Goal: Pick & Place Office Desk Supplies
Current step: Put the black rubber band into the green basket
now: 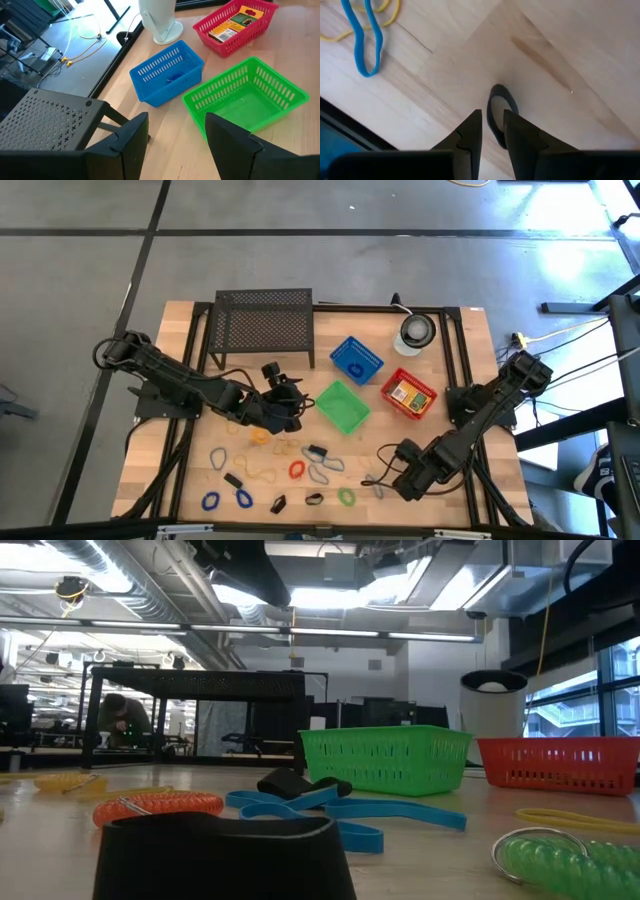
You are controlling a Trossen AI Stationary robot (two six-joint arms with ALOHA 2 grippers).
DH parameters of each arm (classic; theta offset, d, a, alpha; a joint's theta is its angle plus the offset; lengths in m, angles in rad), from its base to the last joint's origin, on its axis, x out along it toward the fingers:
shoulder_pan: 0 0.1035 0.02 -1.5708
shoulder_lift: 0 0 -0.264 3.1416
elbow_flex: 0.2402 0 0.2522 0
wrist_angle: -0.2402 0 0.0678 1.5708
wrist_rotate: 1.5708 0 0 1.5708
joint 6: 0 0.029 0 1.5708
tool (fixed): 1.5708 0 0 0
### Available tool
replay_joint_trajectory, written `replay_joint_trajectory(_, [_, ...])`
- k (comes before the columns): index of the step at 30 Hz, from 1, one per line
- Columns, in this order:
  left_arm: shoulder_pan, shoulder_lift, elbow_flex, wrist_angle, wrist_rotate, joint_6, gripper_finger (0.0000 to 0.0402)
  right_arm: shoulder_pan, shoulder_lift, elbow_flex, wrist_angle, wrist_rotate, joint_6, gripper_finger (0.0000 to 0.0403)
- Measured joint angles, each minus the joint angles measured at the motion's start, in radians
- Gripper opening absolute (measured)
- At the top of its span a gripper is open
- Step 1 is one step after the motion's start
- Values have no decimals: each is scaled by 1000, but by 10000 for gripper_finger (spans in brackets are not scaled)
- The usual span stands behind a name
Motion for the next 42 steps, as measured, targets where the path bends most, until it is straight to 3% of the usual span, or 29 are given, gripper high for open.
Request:
replay_joint_trajectory(4, [0, 0, 0, 0, 2, -4, 191, 0, 0, 0, 2, 47, 20, 80])
replay_joint_trajectory(20, [0, 0, 0, 0, 4, -8, 191, 42, 16, 0, 17, 40, 155, 80])
replay_joint_trajectory(42, [0, 0, 0, 5, 41, -8, 191, 42, 129, 3, 20, 37, 150, 74])
